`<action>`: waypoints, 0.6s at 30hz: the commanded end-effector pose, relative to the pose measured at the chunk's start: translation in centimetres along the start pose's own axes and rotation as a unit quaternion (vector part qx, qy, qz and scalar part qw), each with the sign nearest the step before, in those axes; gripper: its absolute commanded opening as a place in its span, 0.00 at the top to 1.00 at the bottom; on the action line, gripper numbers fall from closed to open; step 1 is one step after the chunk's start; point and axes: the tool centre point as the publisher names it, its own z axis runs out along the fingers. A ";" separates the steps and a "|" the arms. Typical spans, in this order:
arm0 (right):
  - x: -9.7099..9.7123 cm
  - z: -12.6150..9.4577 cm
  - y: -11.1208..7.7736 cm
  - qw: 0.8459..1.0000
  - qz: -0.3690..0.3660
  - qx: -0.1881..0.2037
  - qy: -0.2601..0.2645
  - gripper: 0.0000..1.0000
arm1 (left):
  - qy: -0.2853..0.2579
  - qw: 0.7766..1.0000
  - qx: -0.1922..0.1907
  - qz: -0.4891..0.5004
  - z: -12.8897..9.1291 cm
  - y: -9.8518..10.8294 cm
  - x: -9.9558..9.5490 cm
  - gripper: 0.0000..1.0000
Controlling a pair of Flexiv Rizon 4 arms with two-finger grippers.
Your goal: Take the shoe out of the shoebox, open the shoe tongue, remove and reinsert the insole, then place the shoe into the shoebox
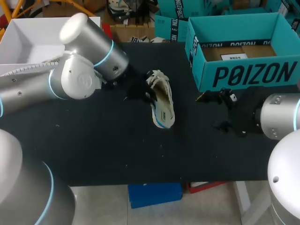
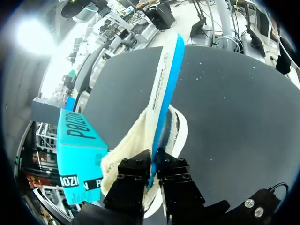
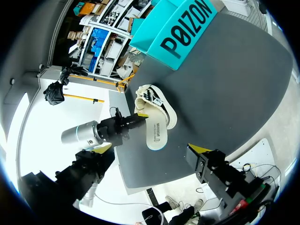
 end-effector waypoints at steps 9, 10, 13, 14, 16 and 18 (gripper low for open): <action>-0.6 0.1 -0.7 0.997 0.007 -0.078 0.006 0.00 | 0.001 1.000 -0.009 0.006 1.5 0.4 -1.1 0.29; -0.6 0.1 -0.7 0.997 0.007 -0.078 0.006 0.00 | 0.001 1.000 -0.010 0.008 1.5 0.4 -1.2 0.29; -0.6 0.1 -0.7 0.997 0.007 -0.078 0.006 0.00 | -0.002 1.000 -0.011 0.010 1.5 0.4 -1.4 0.34; -0.6 0.1 -0.7 0.997 0.007 -0.078 0.006 0.00 | -0.002 1.000 -0.011 0.011 1.5 0.4 -1.4 0.38; -0.6 0.1 -0.7 0.997 0.007 -0.078 0.006 0.00 | -0.002 1.000 -0.011 0.011 1.6 0.4 -1.4 0.53; -0.6 0.1 -0.7 0.997 0.007 -0.078 0.006 0.00 | -0.003 1.000 -0.012 0.013 1.6 0.4 -1.4 0.82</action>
